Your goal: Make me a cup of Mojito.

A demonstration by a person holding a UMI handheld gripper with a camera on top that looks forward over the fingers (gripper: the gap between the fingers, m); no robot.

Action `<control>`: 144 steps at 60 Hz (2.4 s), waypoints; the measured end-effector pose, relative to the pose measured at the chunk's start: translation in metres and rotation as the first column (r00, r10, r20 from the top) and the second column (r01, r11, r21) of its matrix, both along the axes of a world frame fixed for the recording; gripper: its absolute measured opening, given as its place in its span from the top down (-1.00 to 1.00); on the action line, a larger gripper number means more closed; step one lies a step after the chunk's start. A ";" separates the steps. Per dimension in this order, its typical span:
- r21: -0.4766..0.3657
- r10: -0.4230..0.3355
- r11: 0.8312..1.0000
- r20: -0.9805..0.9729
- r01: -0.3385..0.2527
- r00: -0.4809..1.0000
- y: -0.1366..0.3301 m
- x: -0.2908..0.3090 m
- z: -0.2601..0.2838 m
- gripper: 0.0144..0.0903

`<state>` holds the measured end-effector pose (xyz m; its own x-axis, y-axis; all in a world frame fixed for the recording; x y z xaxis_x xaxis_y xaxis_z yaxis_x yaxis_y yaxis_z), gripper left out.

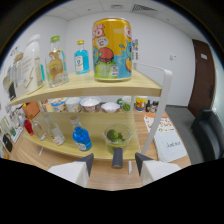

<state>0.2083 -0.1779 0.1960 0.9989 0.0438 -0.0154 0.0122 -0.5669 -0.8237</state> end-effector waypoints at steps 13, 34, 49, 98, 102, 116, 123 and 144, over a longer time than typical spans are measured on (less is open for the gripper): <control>-0.068 -0.014 0.998 -0.034 0.012 0.999 0.018 0.003 -0.021 0.05; -0.106 -0.027 0.994 -0.025 0.024 0.999 0.023 0.006 -0.027 0.91; -0.112 -0.069 0.992 -0.048 0.063 0.996 0.018 0.008 -0.021 0.97; -0.048 -0.076 0.996 -0.016 0.076 0.997 -0.086 -0.078 -0.032 0.97; -0.021 -0.051 0.998 0.066 0.053 0.996 -0.083 -0.081 -0.030 0.97; 0.067 0.119 0.980 0.559 -0.188 0.820 -0.060 -0.090 0.003 0.97; 0.044 0.173 0.944 0.780 -0.328 0.601 -0.049 -0.095 0.021 0.97; -0.252 0.225 0.776 0.967 -0.578 -0.120 -0.028 -0.114 0.025 0.98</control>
